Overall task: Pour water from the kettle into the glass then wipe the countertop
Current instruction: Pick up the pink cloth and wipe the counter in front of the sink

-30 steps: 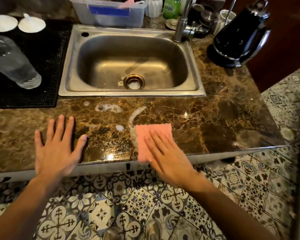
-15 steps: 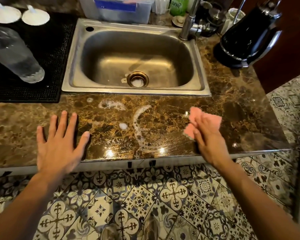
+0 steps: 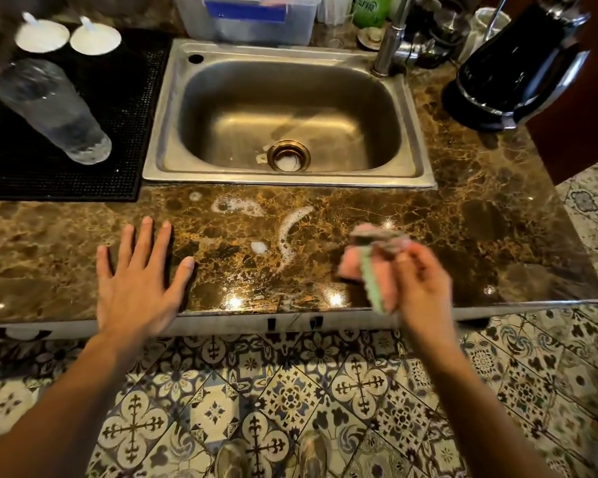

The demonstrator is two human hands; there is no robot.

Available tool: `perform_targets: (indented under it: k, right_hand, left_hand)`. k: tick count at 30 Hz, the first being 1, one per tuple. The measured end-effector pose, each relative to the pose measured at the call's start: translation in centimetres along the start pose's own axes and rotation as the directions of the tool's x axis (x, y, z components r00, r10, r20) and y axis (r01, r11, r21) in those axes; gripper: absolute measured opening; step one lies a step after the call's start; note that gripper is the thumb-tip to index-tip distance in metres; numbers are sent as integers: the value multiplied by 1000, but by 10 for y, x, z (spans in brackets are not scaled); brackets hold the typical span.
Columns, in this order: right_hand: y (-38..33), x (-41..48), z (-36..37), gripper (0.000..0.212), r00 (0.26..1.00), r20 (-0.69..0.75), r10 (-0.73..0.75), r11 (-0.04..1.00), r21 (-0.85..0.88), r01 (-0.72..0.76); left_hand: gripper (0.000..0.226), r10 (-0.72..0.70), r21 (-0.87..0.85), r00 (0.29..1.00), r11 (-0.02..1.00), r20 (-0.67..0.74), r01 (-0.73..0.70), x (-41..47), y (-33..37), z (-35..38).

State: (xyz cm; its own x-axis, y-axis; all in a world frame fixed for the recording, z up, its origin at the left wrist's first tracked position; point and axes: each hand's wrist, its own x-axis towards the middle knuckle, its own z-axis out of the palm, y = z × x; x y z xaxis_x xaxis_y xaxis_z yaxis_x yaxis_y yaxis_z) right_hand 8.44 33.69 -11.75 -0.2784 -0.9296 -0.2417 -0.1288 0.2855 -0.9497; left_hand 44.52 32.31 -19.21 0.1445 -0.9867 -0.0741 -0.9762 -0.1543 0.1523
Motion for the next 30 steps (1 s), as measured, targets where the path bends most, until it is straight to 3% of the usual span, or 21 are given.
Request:
perform_targets:
  k: [2, 4, 6, 8, 10, 14, 17, 19, 22, 24, 25, 27, 30]
  right_hand:
    - [-7, 25, -32, 22, 985, -173, -23, 996, -92, 7]
    - [-5, 49, -57, 30, 960, -259, -105, 944, -331, 14]
    - [4, 64, -65, 39, 958, -254, -130, 844, -535, -27]
    - [15, 67, -52, 38, 975, -193, -108, 778, -627, -38]
    - [25, 56, -20, 31, 985, -80, -153, 744, -665, 61]
    - [27, 6, 65, 19, 941, 184, -284, 811, -478, 338]
    - [39, -31, 115, 21, 915, 328, -237, 836, -410, 364]
    - [40, -48, 129, 29, 922, 343, -177, 869, -385, 310]
    - [18, -50, 120, 25, 961, 274, 33, 988, -151, 9]
    - [-4, -34, 98, 23, 944, 252, 213, 960, 125, -250]
    - [-15, -23, 82, 22, 944, 222, 245, 931, 217, -293]
    - [-28, 7, 50, 20, 973, 94, 213, 942, 246, -230]
    - [-34, 55, 12, 16, 991, -125, 50, 997, 60, -43]
  left_hand:
    - [79, 1, -4, 1000, 1000, -3, -2, 0, 0, 0]
    - [79, 0, -3, 1000, 1000, -5, 0, 0, -1, 0]
    - [79, 5, 3, 1000, 1000, -5, -5, 0, -2, 0]
    - [79, 8, -1, 1000, 1000, -5, -8, 1, -2, 0]
    - [79, 6, -3, 1000, 1000, -4, -6, 1, -2, 1]
    - [78, 2, 5, 1000, 1000, -3, -2, 2, -3, 1]
    - [78, 2, 9, 1000, 1000, 1, -2, 2, -4, 2]
    - [78, 4, 11, 1000, 1000, 1, -4, 2, -5, 3]
    - [77, 2, 7, 1000, 1000, -2, -2, 2, -5, 3]
    - [76, 7, -7, 1000, 1000, -4, -7, 2, -4, 2]
    - [76, 9, -12, 1000, 1000, -6, -9, 1, -4, 2]
    - [74, 9, -18, 1000, 1000, -12, -9, 0, -5, 2]
    - [72, 12, -33, 1000, 999, -16, -13, 0, -5, 3]
